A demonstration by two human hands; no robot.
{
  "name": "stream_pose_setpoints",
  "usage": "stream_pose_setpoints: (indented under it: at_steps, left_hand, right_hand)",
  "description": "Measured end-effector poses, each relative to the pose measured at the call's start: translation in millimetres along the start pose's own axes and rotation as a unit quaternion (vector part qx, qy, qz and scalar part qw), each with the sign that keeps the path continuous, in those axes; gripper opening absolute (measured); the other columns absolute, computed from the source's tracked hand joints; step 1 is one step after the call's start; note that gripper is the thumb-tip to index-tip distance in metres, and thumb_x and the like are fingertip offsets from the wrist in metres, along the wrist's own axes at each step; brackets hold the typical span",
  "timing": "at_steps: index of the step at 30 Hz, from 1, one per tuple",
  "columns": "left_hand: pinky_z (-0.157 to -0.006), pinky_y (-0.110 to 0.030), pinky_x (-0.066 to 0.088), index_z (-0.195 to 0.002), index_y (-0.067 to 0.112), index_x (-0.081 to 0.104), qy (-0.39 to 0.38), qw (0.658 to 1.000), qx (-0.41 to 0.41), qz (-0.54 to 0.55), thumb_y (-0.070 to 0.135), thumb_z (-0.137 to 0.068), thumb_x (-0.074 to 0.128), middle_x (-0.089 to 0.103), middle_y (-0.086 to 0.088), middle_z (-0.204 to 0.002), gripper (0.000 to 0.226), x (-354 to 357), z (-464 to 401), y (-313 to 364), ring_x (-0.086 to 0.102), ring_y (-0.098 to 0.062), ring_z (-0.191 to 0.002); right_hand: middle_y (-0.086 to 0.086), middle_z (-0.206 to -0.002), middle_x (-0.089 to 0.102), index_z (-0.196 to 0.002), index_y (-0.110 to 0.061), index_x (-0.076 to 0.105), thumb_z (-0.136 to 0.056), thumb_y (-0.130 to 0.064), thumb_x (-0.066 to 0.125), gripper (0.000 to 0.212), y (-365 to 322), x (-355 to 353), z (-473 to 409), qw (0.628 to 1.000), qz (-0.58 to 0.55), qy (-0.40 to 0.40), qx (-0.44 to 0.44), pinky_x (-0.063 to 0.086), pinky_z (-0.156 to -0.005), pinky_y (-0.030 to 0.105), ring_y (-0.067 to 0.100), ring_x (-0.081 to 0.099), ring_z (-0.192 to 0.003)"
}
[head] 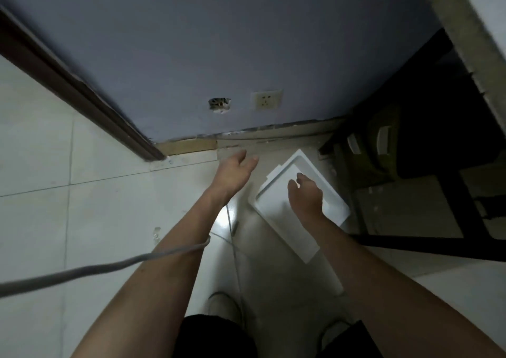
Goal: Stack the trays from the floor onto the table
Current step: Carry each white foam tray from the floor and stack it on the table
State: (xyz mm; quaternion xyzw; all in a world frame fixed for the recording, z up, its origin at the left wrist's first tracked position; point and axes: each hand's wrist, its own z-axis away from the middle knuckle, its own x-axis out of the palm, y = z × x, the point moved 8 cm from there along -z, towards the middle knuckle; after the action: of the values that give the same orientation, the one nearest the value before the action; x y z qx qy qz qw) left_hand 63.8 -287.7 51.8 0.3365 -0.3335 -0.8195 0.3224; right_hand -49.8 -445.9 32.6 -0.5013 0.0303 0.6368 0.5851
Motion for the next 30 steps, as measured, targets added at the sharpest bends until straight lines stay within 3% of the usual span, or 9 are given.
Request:
stream_pose_setpoints:
  at_steps: [7,12,16,20,30]
  left_hand:
    - [-0.119,-0.035,0.027,-0.154,0.012,0.032,-0.04,0.997,0.015,-0.063,0.041,-0.096,0.058,0.036,-0.006,-0.159,0.07,69.3,-97.0,-92.7,0.035,-0.023,-0.146]
    - [-0.114,-0.031,0.03,-0.155,0.01,0.027,-0.068,0.984,0.016,-0.163,0.033,-0.095,0.061,0.035,-0.01,-0.159,0.073,111.5,-133.8,-139.2,0.036,-0.028,-0.144]
    - [-0.108,-0.034,0.038,-0.151,0.007,0.035,-0.083,0.966,0.009,-0.245,0.028,-0.094,0.063,0.046,-0.015,-0.15,0.068,129.6,-153.7,-154.3,0.046,-0.032,-0.135]
    - [-0.086,-0.032,0.044,-0.133,0.007,0.055,-0.078,0.949,0.028,-0.305,0.018,-0.094,0.058,0.064,-0.019,-0.125,0.042,144.8,-159.9,-161.9,0.059,-0.036,-0.113]
    - [-0.085,-0.034,0.047,-0.122,0.004,0.065,-0.067,0.96,0.021,-0.27,0.006,-0.093,0.052,0.067,-0.019,-0.12,0.032,139.9,-154.3,-163.5,0.061,-0.036,-0.11]
  right_hand:
    - [0.022,-0.145,0.045,-0.147,-0.001,0.034,-0.098,-0.021,0.047,0.054,167.6,28.8,-91.3,0.991,0.03,0.088,0.094,0.033,-0.109,0.034,0.037,0.043,-0.134]
    - [0.027,-0.148,0.038,-0.146,0.006,0.03,-0.096,-0.016,0.051,0.058,245.0,39.1,-123.7,0.982,0.039,0.119,0.141,0.033,-0.111,0.04,0.041,0.039,-0.135]
    - [0.028,-0.145,0.041,-0.142,0.008,0.033,-0.094,-0.015,0.052,0.056,272.7,41.3,-138.7,0.978,0.051,0.125,0.16,0.038,-0.106,0.044,0.043,0.042,-0.131]
    - [0.031,-0.135,0.049,-0.133,0.01,0.041,-0.093,-0.016,0.054,0.05,288.6,39.6,-146.0,0.975,0.052,0.121,0.18,0.043,-0.099,0.044,0.045,0.049,-0.124]
    - [0.031,-0.138,0.047,-0.143,0.007,0.032,-0.091,-0.014,0.057,0.06,295.9,35.7,-143.3,0.971,0.009,0.133,0.2,0.041,-0.103,0.045,0.046,0.046,-0.127]
